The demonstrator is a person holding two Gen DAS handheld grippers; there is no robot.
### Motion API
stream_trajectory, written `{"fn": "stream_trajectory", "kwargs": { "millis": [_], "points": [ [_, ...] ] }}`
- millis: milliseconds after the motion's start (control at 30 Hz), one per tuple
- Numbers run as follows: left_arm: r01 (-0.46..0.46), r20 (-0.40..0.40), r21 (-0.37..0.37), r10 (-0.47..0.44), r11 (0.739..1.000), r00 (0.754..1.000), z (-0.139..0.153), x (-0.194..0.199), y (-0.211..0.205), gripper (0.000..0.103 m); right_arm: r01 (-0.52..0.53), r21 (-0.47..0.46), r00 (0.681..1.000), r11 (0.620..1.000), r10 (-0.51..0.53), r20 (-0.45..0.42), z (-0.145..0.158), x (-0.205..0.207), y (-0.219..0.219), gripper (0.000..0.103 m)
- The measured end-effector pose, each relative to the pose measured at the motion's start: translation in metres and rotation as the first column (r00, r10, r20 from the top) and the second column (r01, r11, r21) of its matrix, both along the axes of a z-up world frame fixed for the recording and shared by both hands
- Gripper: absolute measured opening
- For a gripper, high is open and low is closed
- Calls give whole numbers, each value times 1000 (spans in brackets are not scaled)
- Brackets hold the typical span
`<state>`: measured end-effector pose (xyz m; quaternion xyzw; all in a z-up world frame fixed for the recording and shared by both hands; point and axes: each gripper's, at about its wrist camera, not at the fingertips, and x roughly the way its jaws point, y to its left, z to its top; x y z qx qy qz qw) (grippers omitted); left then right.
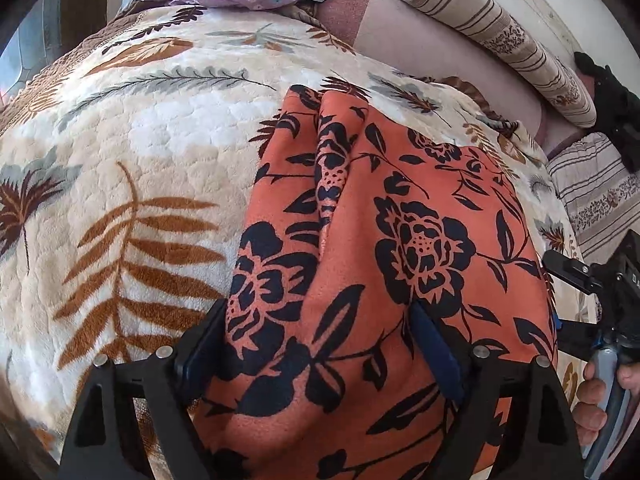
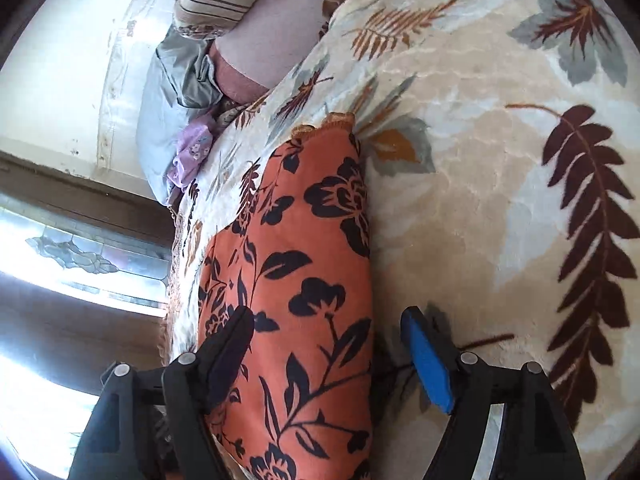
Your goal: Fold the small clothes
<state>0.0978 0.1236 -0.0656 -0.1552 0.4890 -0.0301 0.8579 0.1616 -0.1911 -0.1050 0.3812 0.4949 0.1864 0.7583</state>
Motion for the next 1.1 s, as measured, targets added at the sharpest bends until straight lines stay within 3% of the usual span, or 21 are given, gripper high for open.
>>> {"fn": "stream_trajectory", "kwargs": {
  "millis": [33, 67, 100, 133, 200, 267, 300, 367, 433, 467, 600, 700, 733, 767, 867, 933, 967, 1000, 1033, 1067, 1100],
  "points": [
    [1, 0, 2, -1, 1000, 1000, -1, 2, 0, 90, -30, 8, 1000, 1000, 30, 0, 0, 4, 10, 73],
    [-1, 0, 1, 1, 1000, 1000, -1, 3, 0, 90, -63, -36, 997, 997, 64, 33, 7, 5, 18, 52],
    [-2, 0, -3, 2, 1000, 1000, -1, 4, 1, 90, -76, -124, 993, 989, 86, 83, 20, 2, 29, 52],
    [-3, 0, -5, 3, 1000, 1000, 2, 0, 1, 90, -87, -215, 983, 973, 118, 137, 34, -5, 41, 44],
    [-5, 0, -3, 5, 1000, 1000, 2, 1, 1, 90, -91, -421, 959, 902, 194, 207, 54, -18, 64, 42],
    [-3, -1, 6, 3, 1000, 1000, 3, 2, -1, 90, -120, -582, 949, 804, 266, 172, 42, -17, 80, 41],
    [2, 0, 14, -2, 1000, 1000, 2, 3, -3, 90, -128, -582, 956, 803, 257, 144, 30, -13, 78, 42],
    [2, 4, 8, -2, 1000, 1000, 2, 4, -2, 90, -96, -441, 977, 892, 169, 130, 25, -9, 53, 59],
    [1, 2, -9, -1, 1000, 1000, 1, 5, 0, 90, -81, -301, 985, 950, 123, 124, 27, -7, 36, 72],
    [1, 1, -7, -1, 1000, 1000, 1, 6, 0, 90, -83, -229, 985, 970, 116, 131, 29, -5, 30, 72],
    [-3, 2, 1, 3, 1000, 1000, 0, 7, 0, 91, -12, -85, 995, 996, 20, 99, 26, 22, 13, 73],
    [-2, 2, -3, 2, 1000, 1000, 0, 8, 0, 91, -3, 1, 1000, 1000, 3, -28, 1, 50, 16, 76],
    [-2, 2, -6, 2, 1000, 1000, 0, 8, 0, 91, -43, -32, 999, 999, 43, -15, 2, 54, 24, 58],
    [-3, 2, -10, 3, 1000, 1000, -1, 8, 1, 91, -85, -171, 995, 982, 93, 37, 17, 53, 38, 52],
    [-10, 2, -13, 10, 1000, 1000, -1, 9, 1, 91, -125, -531, 944, 838, 265, 196, 59, 29, 87, 44],
    [-12, 1, -8, 12, 1000, 1000, -1, 12, -1, 91, -156, -642, 930, 751, 330, 160, 50, 29, 105, 44],
    [-9, 2, -3, 9, 1000, 1000, -1, 13, -2, 91, -178, -618, 944, 766, 310, 111, 38, 36, 102, 50],
    [-7, 5, 1, 7, 1000, 1000, -1, 14, -3, 91, -152, -538, 965, 829, 242, 101, 32, 40, 88, 53],
    [-6, 8, -3, 6, 1000, 1000, -1, 14, -2, 91, -120, -461, 981, 879, 178, 84, 30, 40, 74, 64],
    [-8, 10, -13, 8, 1000, 1000, -1, 14, -1, 91, -91, -410, 988, 907, 135, 79, 32, 36, 65, 68],
    [-11, 11, -22, 12, 1000, 1000, -1, 14, 0, 91, -69, -403, 988, 913, 119, 101, 36, 29, 61, 68]
  ]
}}
